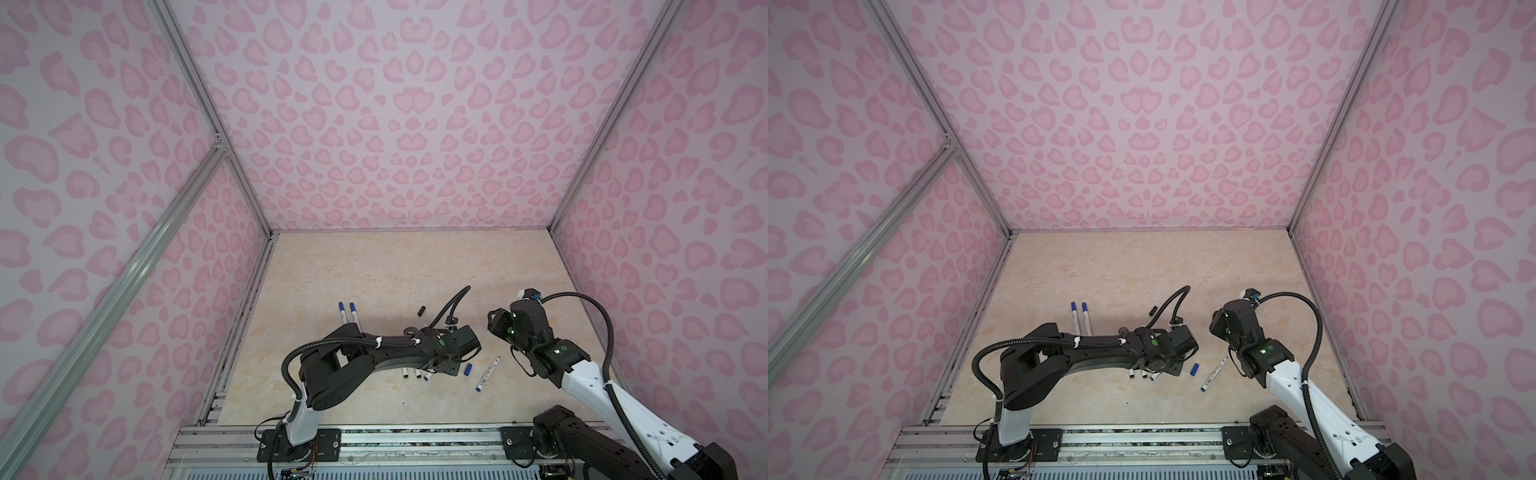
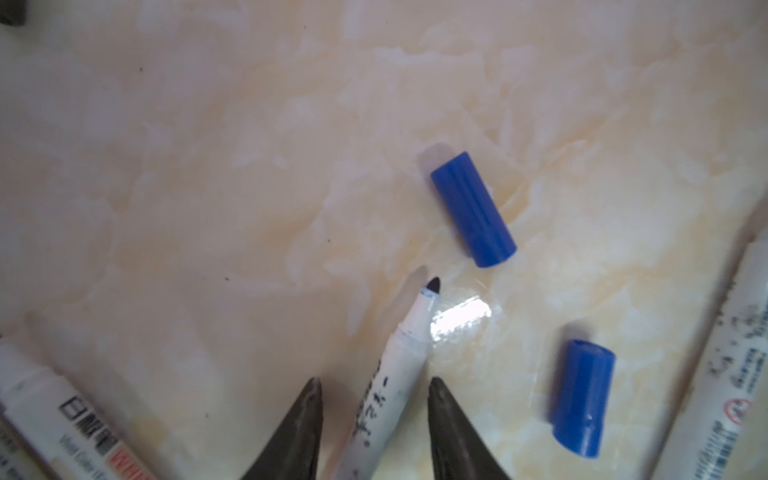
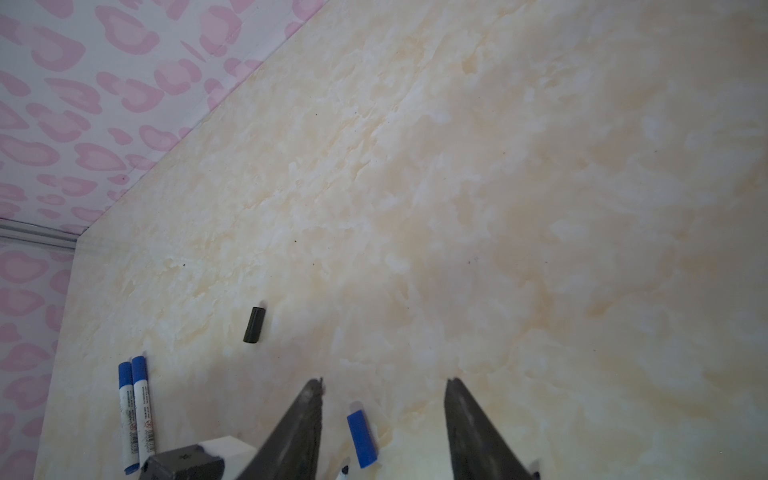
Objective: Insert the pens into the pen caps
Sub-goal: 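Move the left gripper over the loose white markers and grasp one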
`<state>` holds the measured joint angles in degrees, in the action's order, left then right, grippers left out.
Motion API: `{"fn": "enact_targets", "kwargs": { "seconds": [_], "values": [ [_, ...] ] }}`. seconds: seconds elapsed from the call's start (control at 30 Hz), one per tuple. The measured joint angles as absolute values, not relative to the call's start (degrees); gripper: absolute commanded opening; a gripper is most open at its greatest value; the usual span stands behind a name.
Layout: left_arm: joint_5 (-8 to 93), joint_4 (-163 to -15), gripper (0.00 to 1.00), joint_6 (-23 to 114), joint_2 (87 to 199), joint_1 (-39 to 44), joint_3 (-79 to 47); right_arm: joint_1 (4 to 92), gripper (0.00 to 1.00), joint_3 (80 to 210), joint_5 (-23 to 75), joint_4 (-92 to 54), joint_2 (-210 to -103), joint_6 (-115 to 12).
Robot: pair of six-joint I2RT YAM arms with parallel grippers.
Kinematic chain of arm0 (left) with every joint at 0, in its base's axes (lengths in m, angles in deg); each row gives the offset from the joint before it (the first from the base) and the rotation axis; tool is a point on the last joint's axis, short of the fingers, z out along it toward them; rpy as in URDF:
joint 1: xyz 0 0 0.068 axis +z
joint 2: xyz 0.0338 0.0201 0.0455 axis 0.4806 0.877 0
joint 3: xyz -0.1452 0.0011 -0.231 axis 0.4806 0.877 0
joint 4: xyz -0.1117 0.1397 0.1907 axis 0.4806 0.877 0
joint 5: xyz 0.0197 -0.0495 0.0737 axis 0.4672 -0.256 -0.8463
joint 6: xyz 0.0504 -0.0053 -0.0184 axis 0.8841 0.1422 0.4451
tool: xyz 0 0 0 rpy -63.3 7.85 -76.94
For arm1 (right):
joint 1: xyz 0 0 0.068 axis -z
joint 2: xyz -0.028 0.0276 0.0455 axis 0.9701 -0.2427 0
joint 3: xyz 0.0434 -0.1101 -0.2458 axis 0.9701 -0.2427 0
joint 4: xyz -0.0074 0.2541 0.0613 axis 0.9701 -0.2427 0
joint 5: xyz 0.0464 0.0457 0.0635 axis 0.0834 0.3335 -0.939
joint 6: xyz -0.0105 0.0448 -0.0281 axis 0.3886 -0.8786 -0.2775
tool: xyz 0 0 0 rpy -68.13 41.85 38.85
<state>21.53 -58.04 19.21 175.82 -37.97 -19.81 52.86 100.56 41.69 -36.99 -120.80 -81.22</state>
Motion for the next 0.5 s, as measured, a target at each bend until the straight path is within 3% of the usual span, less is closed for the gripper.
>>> {"fn": "enact_targets", "kwargs": {
  "seconds": [0.5],
  "values": [
    [21.7, -54.7, 0.40, 23.2, 176.0, -38.7, -20.6, 52.9, 0.49, 100.6, 41.1, -37.0, -120.9, -81.2]
  ]
}}
